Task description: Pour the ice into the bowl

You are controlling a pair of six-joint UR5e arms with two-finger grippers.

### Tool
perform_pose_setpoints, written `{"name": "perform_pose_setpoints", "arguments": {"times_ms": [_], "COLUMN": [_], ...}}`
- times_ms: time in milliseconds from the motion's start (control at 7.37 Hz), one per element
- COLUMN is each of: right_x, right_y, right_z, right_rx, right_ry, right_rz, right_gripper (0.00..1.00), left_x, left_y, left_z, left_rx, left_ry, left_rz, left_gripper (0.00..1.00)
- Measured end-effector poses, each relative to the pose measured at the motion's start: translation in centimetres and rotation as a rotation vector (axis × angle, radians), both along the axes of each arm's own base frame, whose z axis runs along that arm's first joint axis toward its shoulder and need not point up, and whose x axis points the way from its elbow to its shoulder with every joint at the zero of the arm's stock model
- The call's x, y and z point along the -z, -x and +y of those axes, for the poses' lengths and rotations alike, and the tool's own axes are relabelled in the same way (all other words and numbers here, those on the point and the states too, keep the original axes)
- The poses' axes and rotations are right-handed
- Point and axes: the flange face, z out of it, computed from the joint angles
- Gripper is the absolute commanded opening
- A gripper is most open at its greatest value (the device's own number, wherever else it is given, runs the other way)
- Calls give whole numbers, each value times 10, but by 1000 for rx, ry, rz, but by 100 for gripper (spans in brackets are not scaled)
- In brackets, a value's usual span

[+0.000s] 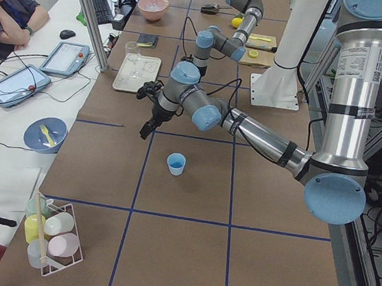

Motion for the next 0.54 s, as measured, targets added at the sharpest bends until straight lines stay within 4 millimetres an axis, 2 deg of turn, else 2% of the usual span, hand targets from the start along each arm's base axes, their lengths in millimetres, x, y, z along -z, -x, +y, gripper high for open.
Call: {"name": "perform_pose_setpoints", "arguments": {"times_ms": [271, 543], "right_x": [-3, -8], "right_y": [-9, -44], "right_z": [4, 16], "right_rx": [3, 5], "right_ry": [-5, -25], "right_rz": [-14, -68], "right_gripper": [0, 0], "left_x": [-5, -26], "left_y": [4, 19], "left_z": [-9, -26], "left_rx": [5, -22], "left_ry": [5, 3], "left_rz": [-8, -46], "left_gripper": [100, 100]}}
